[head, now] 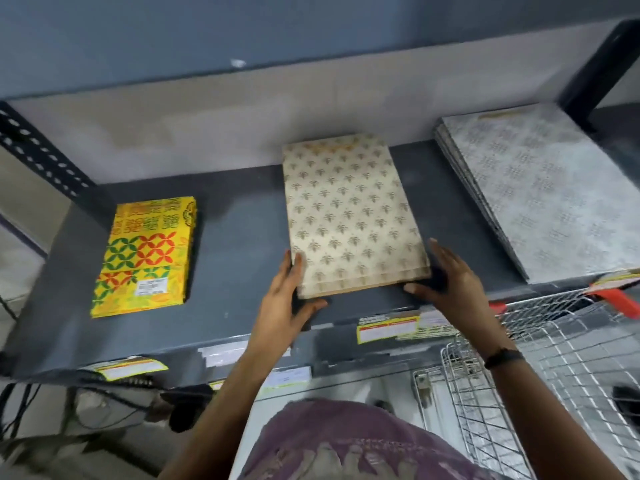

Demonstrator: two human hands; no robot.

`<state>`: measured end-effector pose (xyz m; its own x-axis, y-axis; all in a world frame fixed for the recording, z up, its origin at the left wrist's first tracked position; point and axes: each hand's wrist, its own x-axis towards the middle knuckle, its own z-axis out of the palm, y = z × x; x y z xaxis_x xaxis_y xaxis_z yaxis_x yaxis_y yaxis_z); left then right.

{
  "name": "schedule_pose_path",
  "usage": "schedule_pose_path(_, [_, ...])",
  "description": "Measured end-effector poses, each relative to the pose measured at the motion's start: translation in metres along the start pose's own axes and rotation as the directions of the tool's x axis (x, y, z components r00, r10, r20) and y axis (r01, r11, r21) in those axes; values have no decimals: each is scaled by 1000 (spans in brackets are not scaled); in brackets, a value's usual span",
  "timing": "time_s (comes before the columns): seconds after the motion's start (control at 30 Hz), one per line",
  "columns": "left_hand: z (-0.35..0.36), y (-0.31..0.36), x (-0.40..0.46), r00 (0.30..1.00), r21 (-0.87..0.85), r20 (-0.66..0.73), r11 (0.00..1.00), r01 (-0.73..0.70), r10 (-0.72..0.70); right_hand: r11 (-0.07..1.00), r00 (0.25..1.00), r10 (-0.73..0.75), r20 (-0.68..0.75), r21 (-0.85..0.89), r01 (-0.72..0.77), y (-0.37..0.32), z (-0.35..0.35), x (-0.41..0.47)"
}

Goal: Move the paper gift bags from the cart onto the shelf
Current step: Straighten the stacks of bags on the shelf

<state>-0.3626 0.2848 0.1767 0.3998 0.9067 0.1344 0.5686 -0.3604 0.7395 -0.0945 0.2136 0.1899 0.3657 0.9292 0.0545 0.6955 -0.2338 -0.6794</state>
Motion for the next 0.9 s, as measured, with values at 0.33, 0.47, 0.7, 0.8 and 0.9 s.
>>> schedule_pose_path(0.33, [19, 6, -8, 955, -37, -276, 994, 104, -110, 978, 991, -110, -72, 168, 121, 12, 7, -6])
schedule_pose_path(0.47, [22, 7, -11, 942, -10, -319, 995, 103, -101, 969, 987, -85, -135, 219, 114, 16, 7, -7])
schedule_pose_path(0.7, [29, 19, -11, 934, 100, -354, 991, 91, -50, 963, 985, -83, -150, 243, 118, 17, 1, -9])
schedule_pose_path(0.8, [45, 41, -13, 920, 180, -385, 984, -5, 76, 964, 955, -74, -289, 223, 142, 25, -17, -12])
schedule_pose_path(0.9, [75, 79, -5, 920, 165, -315, 968, -187, 231, 969, 877, -37, -479, 197, 148, 46, -56, -11])
